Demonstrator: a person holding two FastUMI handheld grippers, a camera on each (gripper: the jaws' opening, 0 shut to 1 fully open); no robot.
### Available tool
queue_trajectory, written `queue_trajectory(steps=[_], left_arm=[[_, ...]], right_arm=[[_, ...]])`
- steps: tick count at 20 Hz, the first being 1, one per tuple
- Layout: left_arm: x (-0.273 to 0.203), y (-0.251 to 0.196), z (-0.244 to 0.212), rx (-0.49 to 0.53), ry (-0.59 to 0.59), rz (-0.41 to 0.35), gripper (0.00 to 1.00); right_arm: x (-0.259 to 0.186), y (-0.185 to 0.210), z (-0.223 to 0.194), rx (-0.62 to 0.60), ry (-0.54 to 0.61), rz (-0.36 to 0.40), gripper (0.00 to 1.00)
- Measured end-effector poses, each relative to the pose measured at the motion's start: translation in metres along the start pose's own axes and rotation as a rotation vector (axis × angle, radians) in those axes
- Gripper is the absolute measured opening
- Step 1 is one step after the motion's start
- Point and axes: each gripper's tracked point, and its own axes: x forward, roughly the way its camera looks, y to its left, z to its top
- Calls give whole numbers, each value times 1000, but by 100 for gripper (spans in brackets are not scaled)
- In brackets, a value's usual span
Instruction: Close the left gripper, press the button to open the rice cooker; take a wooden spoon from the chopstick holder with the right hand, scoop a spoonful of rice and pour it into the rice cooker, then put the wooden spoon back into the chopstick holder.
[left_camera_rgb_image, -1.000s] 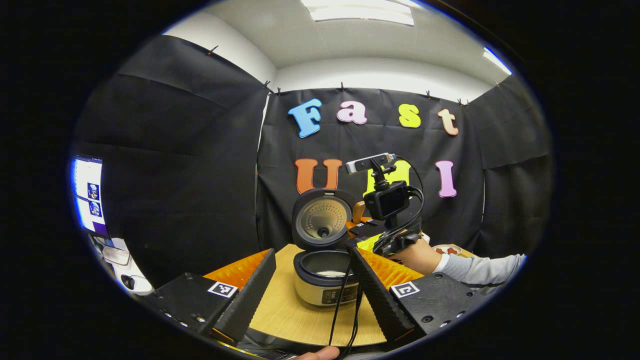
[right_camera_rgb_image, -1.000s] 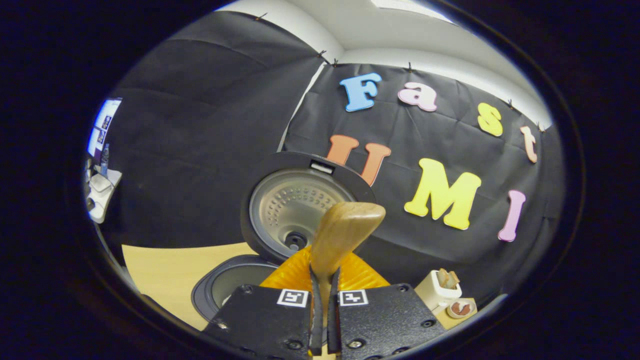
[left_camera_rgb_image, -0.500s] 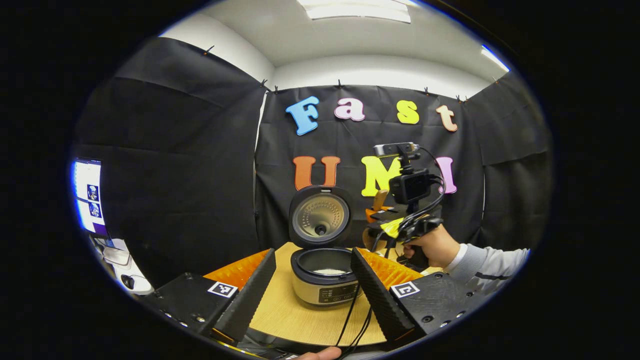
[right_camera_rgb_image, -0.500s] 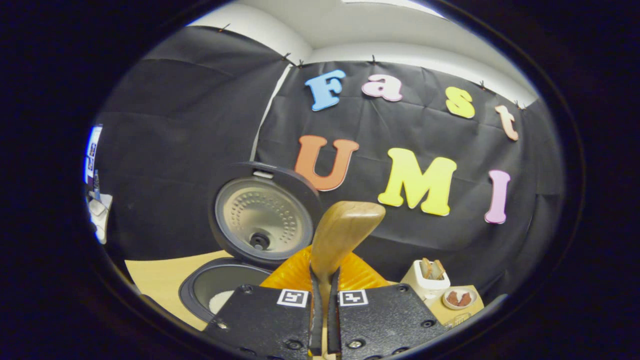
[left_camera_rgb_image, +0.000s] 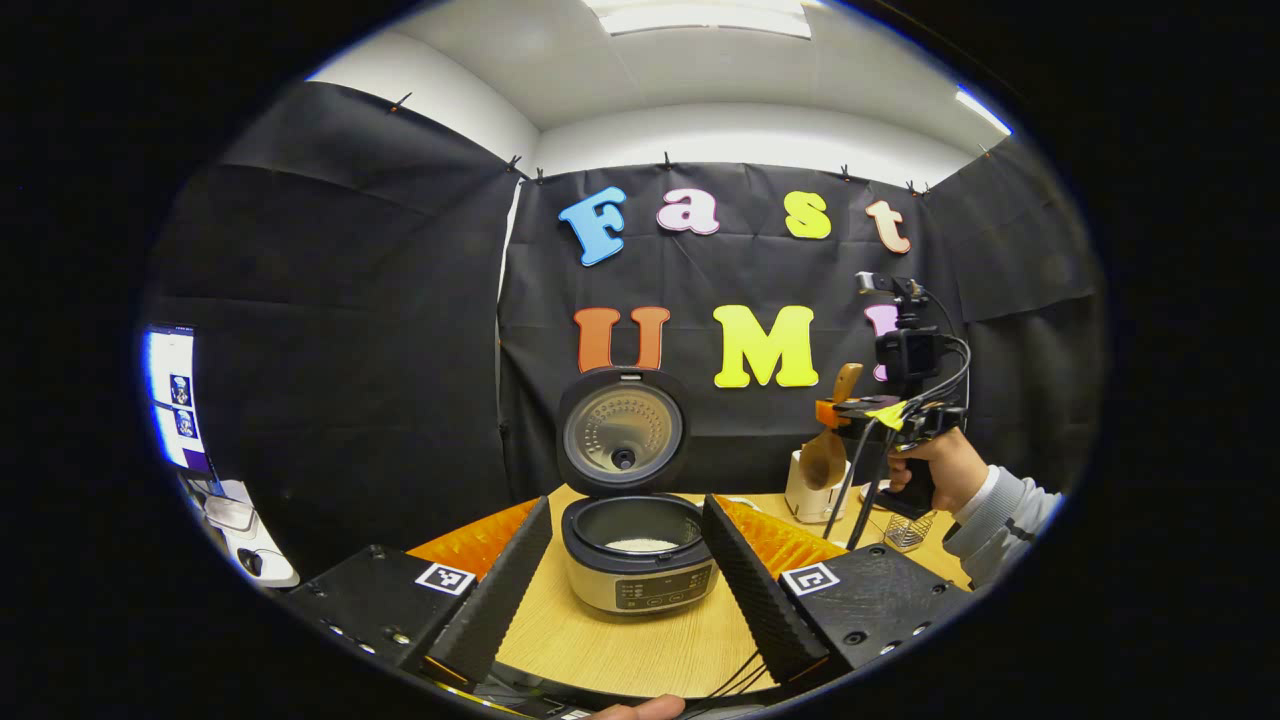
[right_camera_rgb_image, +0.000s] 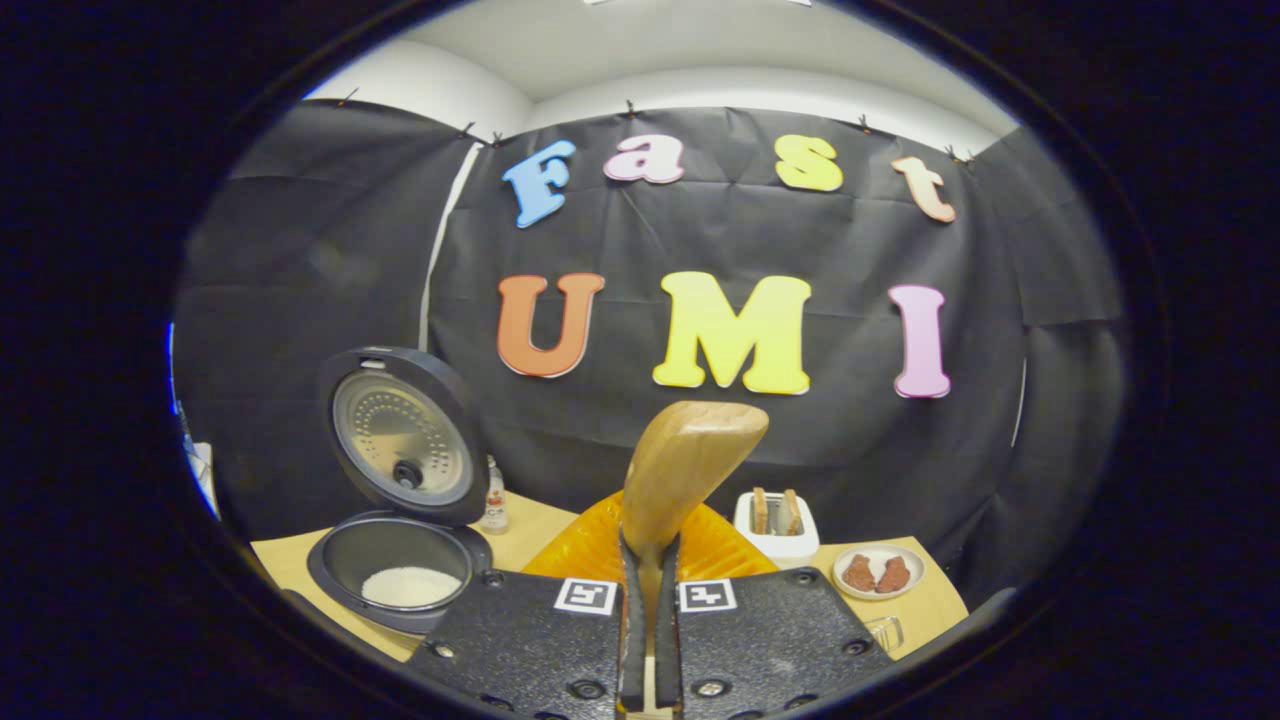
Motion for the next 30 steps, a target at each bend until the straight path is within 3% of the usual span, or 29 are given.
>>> queue_trajectory(steps=[1,8,16,26,28,30], left_arm=[[2,-6,2,6,-6,-4,96],[15,-44,6,4,-49,-62,96],[28,-82,6,42,-63,-104,96],[52,-100,-1,31,-57,-115,96],[59,-95,-3,33,-48,-105,96],[61,-92,-1,28,-49,-98,96]], right_arm=[[-4,-18,-1,12,3,-15,9],[-38,-123,-9,38,-5,-135,9],[-51,-210,-63,48,36,-247,10],[-15,-257,-142,140,120,-273,13],[-11,-260,-151,156,131,-263,16],[-5,-269,-152,162,119,-281,28]])
